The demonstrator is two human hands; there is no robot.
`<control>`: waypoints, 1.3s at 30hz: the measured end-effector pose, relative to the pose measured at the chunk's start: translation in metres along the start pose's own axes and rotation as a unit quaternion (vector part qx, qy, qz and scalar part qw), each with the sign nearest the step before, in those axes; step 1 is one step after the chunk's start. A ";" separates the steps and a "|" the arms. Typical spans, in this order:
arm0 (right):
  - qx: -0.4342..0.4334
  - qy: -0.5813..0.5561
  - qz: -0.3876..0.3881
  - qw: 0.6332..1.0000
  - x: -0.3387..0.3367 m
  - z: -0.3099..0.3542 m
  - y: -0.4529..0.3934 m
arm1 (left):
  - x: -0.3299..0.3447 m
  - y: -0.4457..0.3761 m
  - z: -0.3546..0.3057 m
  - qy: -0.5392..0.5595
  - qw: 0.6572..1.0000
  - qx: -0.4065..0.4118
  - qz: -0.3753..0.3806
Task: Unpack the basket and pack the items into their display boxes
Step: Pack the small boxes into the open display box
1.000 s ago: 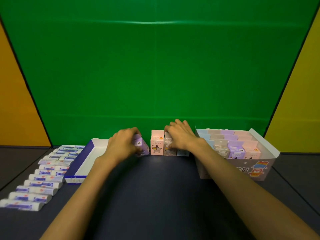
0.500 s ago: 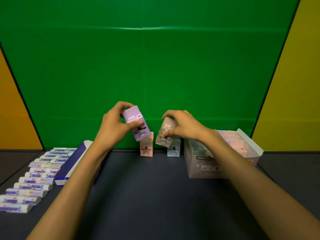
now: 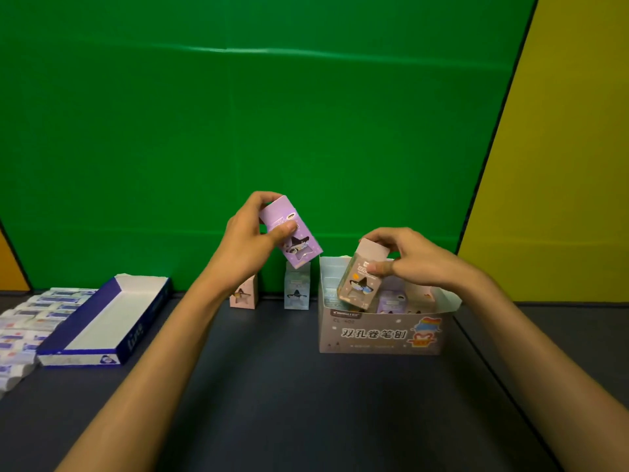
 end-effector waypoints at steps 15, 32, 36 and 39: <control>-0.004 0.060 0.048 0.997 0.031 -0.020 0.012 | 0.045 0.008 -0.001 -0.002 1.000 -0.019 0.024; -0.056 0.135 0.019 0.989 0.049 -0.036 0.006 | 0.062 0.006 -0.009 -0.001 0.999 0.001 0.043; -0.070 0.145 0.008 0.987 0.044 -0.037 0.007 | 0.071 0.005 -0.013 0.005 0.999 0.009 0.052; -0.059 0.070 -0.016 0.996 0.028 -0.044 0.009 | 0.082 0.002 -0.018 0.016 0.997 0.010 0.071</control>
Point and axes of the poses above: each hand's wrist, its own y-axis away from the middle knuckle, its own x-axis out of the palm, z = x × y, the point moved 2 cm from there along -y, towards the middle knuckle, and after that the axes turned 8 degrees about y, right-handed, at the moved point
